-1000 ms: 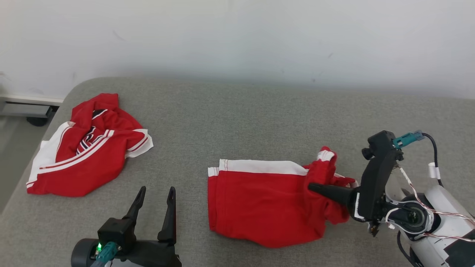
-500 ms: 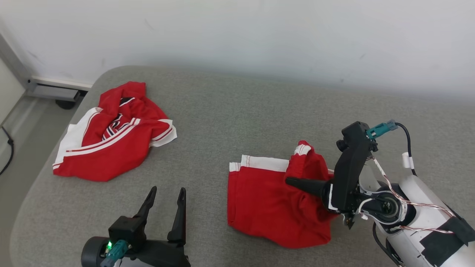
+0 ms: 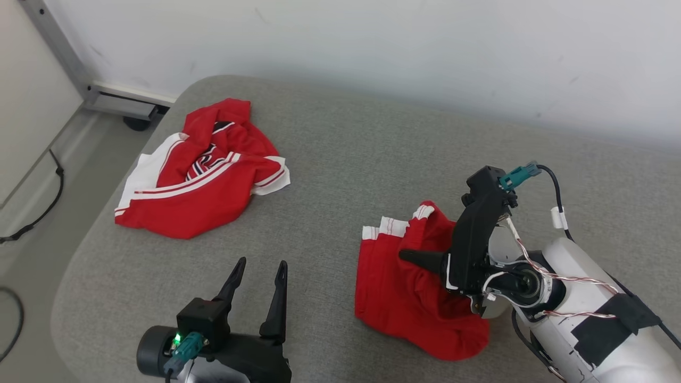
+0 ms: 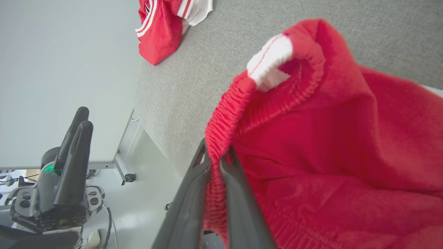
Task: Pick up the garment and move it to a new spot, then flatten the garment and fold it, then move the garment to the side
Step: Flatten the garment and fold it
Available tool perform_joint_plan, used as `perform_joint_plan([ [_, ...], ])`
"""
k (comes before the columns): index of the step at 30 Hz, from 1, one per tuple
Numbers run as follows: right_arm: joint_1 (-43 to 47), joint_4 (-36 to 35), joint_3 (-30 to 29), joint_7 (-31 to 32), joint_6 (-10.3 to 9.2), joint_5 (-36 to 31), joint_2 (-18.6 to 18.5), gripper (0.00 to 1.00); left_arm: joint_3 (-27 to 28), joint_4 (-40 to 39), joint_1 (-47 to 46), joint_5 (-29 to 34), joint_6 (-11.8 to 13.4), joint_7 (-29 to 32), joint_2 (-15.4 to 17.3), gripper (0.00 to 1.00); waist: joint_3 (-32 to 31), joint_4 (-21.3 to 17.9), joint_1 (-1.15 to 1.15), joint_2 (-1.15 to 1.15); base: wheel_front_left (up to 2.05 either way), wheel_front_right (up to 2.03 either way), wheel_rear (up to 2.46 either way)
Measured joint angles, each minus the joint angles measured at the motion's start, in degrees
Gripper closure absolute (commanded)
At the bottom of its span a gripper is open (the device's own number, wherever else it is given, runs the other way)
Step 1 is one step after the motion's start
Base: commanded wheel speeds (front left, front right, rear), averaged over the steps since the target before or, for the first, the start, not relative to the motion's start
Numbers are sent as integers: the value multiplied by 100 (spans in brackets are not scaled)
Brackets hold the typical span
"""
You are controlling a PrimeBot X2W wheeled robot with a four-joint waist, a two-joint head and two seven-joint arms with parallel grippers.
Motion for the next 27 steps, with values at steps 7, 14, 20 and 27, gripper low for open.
perform_joint_plan([
  [7, -170, 482, 74, -83, -103, -175, 110, 100, -101, 92, -94, -16, -2, 0, -19, 0, 54, 236, 0, 0, 0, 0, 0],
  [14, -292, 856, 182, -163, -115, -283, 240, 1, -98, 171, -95, -141, -2, -2, -25, 0, 82, 359, 0, 0, 0, 0, 0],
  [20, -486, 999, 9, -428, -37, -305, 361, 0, -23, 214, -94, -164, -2, -36, -27, 0, 40, 300, -1, 0, 0, 0, 0],
  [27, -472, 851, -303, -836, 99, -207, 248, 0, 21, 215, -85, -162, -1, -68, -3, 0, -32, 144, -1, 0, 0, 0, 0],
])
